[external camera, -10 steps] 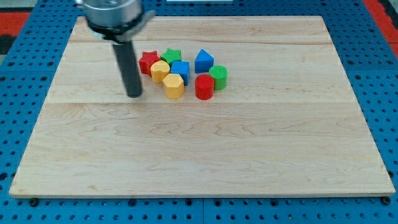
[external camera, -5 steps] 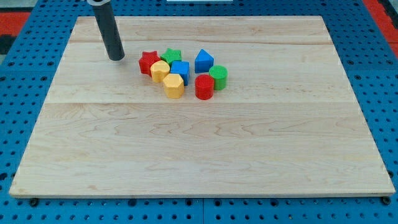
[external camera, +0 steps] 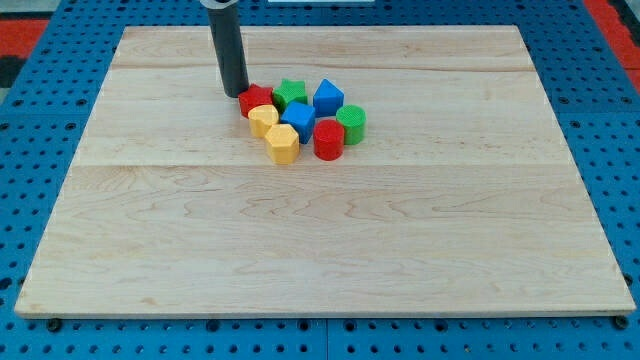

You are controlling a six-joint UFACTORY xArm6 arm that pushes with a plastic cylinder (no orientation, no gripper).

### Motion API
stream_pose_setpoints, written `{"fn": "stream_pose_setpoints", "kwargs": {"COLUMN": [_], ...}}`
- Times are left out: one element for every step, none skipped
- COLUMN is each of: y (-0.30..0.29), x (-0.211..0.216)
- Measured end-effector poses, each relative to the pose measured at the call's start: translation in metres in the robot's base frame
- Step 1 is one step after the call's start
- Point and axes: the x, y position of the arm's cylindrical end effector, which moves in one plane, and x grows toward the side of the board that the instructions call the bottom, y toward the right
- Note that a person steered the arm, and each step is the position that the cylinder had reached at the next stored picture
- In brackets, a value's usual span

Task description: Move the group of blocks a bit right

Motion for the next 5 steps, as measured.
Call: {"fn": "stream_pose_setpoints", "kwargs": {"y": [-0.014,-0.012,0.003,0.018,0.029], "x": [0.001,0.002,0.002,0.002,0.002]}}
